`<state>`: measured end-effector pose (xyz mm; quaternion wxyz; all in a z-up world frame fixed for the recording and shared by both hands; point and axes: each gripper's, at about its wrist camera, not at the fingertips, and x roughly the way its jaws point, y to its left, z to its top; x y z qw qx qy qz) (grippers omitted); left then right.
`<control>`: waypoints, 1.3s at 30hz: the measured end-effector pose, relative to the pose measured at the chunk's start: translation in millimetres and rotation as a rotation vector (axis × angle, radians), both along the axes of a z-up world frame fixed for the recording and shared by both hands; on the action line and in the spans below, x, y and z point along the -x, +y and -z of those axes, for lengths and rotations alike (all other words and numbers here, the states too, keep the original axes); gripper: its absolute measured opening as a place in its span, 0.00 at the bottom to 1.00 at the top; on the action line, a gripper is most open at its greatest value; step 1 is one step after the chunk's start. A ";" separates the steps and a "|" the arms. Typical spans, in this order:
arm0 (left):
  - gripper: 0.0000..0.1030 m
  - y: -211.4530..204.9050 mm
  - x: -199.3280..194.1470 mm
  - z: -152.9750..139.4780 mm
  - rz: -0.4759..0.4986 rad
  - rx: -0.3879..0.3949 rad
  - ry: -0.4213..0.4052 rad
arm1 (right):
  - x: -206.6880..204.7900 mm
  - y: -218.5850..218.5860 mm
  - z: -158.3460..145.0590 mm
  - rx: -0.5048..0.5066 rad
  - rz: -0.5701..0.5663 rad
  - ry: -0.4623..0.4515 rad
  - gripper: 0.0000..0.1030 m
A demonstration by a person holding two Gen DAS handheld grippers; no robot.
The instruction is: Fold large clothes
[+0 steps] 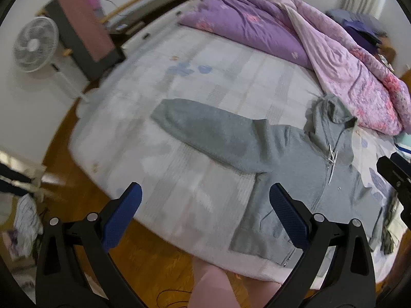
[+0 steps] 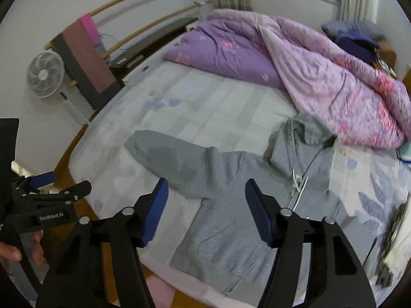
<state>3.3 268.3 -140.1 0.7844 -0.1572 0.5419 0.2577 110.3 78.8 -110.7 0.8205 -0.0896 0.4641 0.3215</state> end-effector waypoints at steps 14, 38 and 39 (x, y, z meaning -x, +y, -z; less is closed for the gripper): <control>0.96 214.3 -64.2 168.5 -0.143 0.236 0.035 | -50.5 86.5 120.3 0.210 0.176 0.198 0.05; 0.07 338.2 -99.6 304.1 -0.342 0.409 0.021 | -92.5 117.9 230.4 0.361 0.305 0.395 0.02; 0.07 337.5 -102.9 297.5 -0.329 0.372 0.030 | -94.1 115.6 230.8 0.354 0.311 0.394 0.02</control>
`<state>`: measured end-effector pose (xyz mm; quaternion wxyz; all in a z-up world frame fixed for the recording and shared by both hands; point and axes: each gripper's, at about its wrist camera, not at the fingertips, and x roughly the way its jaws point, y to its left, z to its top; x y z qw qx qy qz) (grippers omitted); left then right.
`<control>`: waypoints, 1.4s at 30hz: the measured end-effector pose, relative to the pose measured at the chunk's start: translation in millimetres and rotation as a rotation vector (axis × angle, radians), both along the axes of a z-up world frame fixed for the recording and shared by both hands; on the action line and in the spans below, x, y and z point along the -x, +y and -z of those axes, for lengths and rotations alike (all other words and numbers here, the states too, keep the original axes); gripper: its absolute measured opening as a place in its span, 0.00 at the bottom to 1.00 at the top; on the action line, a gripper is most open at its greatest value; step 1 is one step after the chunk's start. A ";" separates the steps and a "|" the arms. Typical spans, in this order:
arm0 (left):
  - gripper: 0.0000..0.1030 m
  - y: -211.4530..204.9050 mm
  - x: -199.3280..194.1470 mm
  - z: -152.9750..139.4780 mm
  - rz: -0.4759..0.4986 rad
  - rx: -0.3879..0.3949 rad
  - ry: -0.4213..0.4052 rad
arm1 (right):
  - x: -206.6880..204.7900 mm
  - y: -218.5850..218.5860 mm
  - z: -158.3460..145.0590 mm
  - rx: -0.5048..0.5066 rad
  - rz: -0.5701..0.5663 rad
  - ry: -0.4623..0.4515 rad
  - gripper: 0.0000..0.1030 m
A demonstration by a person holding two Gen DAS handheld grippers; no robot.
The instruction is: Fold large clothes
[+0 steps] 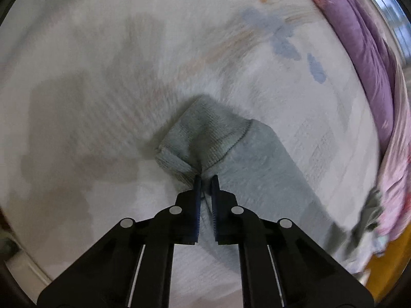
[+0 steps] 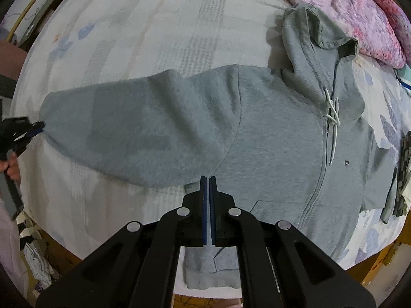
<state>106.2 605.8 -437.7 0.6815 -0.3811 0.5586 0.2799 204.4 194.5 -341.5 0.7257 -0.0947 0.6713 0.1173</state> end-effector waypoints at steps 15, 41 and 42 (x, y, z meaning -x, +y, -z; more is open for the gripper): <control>0.07 -33.0 -13.3 -86.3 0.137 -0.261 0.005 | -63.8 -20.6 136.4 -0.135 0.153 0.240 0.00; 0.07 -434.7 -145.1 -229.8 0.587 -0.460 -0.172 | -68.8 -202.6 72.6 -0.574 0.266 0.209 0.02; 0.07 -460.4 -152.0 -223.0 0.622 -0.452 -0.178 | -63.4 -230.7 67.6 -0.568 0.294 0.183 0.02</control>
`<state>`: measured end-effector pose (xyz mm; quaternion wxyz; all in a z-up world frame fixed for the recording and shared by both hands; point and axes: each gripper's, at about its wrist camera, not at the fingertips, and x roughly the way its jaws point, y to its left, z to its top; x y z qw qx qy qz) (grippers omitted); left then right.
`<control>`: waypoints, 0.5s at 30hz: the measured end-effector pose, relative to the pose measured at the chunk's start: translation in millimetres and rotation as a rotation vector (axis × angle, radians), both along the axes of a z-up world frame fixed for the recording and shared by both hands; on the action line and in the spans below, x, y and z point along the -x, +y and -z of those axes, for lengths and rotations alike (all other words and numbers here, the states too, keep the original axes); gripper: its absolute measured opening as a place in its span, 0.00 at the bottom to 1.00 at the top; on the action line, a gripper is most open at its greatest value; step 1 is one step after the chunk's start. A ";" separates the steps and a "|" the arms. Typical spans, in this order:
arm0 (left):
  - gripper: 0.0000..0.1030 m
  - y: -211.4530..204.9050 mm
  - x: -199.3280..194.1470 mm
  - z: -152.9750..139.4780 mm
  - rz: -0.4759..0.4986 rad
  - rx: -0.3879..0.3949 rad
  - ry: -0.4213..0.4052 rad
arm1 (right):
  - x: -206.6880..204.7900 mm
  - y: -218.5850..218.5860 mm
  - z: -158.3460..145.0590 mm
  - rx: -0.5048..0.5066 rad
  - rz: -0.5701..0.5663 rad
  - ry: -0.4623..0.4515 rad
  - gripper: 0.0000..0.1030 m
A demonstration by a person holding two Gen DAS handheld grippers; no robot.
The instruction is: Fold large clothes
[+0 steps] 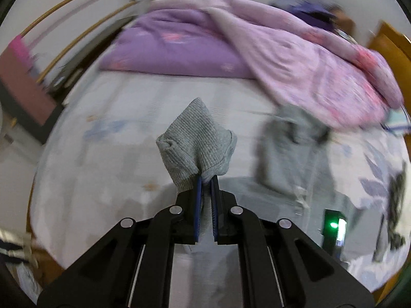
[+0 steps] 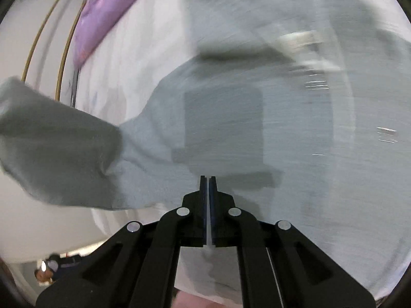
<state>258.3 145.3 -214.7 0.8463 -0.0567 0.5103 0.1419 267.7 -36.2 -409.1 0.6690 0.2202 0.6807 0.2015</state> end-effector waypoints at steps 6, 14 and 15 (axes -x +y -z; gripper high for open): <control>0.07 -116.0 -29.2 65.8 0.171 -0.003 0.096 | 33.9 -149.7 -11.9 0.106 0.210 -0.007 0.02; 0.07 -247.2 -30.1 184.8 0.354 0.055 0.305 | 86.6 -290.8 -11.2 0.191 0.439 0.054 0.02; 0.08 -258.4 -28.5 199.5 0.359 0.056 0.339 | 91.2 -300.2 -8.7 0.204 0.458 0.066 0.02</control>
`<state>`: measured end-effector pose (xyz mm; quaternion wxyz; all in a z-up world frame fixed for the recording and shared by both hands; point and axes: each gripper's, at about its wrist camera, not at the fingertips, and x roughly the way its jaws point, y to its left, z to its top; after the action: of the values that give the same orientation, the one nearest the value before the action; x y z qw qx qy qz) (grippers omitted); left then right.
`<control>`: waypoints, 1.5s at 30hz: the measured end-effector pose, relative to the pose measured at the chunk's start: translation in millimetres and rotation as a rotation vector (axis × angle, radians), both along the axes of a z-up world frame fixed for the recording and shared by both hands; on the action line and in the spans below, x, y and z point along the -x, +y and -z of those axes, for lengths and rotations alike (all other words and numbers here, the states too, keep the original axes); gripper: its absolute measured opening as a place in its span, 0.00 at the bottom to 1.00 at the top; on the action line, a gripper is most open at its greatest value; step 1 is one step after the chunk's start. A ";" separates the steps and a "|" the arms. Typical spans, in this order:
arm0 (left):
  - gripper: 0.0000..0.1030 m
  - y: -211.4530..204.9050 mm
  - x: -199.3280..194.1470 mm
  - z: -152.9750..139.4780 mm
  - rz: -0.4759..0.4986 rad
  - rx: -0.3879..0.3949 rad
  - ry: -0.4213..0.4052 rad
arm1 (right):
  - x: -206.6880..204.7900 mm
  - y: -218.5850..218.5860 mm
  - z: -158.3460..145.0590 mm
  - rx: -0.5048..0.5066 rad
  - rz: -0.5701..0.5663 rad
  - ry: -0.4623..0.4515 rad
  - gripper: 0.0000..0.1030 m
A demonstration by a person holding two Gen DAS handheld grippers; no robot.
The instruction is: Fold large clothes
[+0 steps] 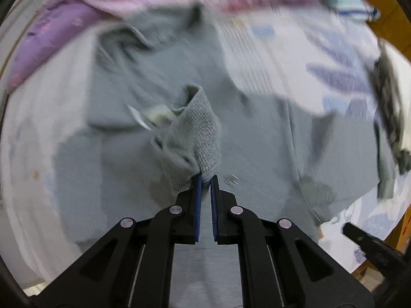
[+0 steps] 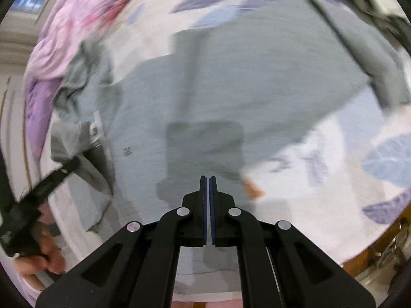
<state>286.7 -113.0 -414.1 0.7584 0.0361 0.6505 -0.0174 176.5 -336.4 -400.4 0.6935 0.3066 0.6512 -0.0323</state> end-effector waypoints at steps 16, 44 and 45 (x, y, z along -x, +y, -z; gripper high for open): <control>0.74 172.3 43.5 8.3 -0.285 0.113 0.155 | -97.3 100.3 4.4 -0.026 -0.205 -0.050 0.69; 0.19 330.0 79.4 51.7 -0.566 0.097 0.374 | -86.4 149.0 58.9 0.357 -0.315 0.201 0.72; 0.23 333.2 77.5 41.4 -0.557 0.084 0.363 | -85.2 143.7 55.0 0.380 -0.300 0.222 0.77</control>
<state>209.3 220.2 -455.6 0.6067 -0.1782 0.7585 0.1576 261.7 -192.6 -455.3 0.6600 0.0657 0.7437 -0.0842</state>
